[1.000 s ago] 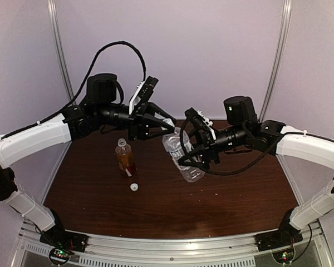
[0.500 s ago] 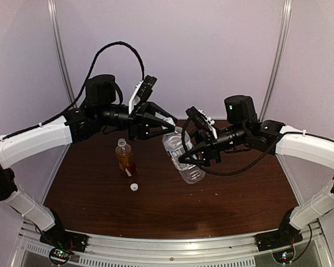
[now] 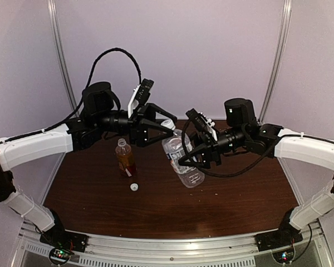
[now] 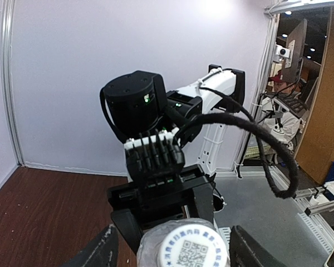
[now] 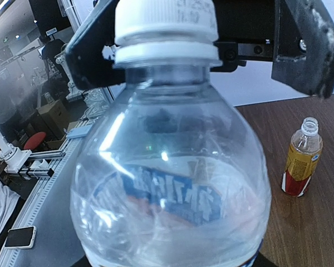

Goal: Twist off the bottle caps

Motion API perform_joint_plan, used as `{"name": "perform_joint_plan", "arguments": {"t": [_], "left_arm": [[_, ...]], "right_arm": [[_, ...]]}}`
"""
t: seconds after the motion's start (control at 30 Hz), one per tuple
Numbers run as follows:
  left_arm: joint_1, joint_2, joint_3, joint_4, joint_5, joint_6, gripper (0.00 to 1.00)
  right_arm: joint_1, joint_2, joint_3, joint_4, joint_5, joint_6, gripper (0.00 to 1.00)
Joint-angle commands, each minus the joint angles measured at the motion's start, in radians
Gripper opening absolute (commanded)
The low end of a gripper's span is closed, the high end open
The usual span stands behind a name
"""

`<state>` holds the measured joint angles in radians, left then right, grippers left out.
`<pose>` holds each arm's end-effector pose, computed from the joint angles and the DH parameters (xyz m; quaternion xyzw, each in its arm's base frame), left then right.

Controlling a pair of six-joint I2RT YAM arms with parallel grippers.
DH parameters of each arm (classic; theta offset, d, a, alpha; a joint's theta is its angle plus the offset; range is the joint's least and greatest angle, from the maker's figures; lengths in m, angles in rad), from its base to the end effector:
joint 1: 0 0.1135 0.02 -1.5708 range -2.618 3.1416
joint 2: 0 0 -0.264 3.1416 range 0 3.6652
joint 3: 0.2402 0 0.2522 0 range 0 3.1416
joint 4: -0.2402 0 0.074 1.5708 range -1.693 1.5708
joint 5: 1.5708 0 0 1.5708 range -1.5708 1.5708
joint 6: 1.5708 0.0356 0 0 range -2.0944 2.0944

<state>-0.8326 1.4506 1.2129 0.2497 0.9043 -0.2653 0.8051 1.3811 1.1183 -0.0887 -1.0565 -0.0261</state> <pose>0.2058 -0.2678 0.3774 0.4753 0.5200 -0.5958 0.3856 0.1913 0.2437 0.3356 -0.5499 0.5313 0.5701 0.3006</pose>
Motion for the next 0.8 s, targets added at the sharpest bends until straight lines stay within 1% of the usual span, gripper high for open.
{"name": "perform_joint_plan", "arguments": {"t": [0.0, 0.1, 0.27, 0.43, 0.6, 0.67, 0.73, 0.77], "left_arm": [[-0.002, -0.031, -0.019, 0.130, -0.024, -0.077, 0.70], [-0.002, -0.033, -0.030, 0.157, -0.024, -0.104, 0.69], [-0.002, -0.036, -0.030, 0.166, -0.009, -0.113, 0.55], [-0.001, -0.029, -0.029, 0.174, 0.014, -0.125, 0.40], [-0.001, -0.031, -0.030, 0.174, 0.019, -0.139, 0.18], [-0.001, -0.041, -0.030, 0.153, -0.007, -0.143, 0.10], [-0.001, -0.060, -0.030, 0.114, -0.066, -0.141, 0.00], [-0.001, -0.070, -0.029, 0.083, -0.114, -0.137, 0.00]], "right_arm": [[-0.001, -0.008, -0.017, 0.057, -0.039, 0.018, 0.42], [-0.001, -0.008, -0.018, 0.057, -0.043, 0.017, 0.42], [-0.001, -0.010, -0.021, 0.055, -0.045, 0.010, 0.41], [-0.001, -0.011, -0.023, 0.055, -0.040, 0.009, 0.41], [-0.001, -0.017, -0.022, 0.043, 0.006, 0.008, 0.40], [-0.002, -0.022, -0.020, 0.033, 0.055, 0.006, 0.40], [-0.004, -0.029, -0.018, 0.022, 0.122, 0.008, 0.39], [-0.005, -0.034, -0.016, 0.016, 0.158, 0.006, 0.39]]}}
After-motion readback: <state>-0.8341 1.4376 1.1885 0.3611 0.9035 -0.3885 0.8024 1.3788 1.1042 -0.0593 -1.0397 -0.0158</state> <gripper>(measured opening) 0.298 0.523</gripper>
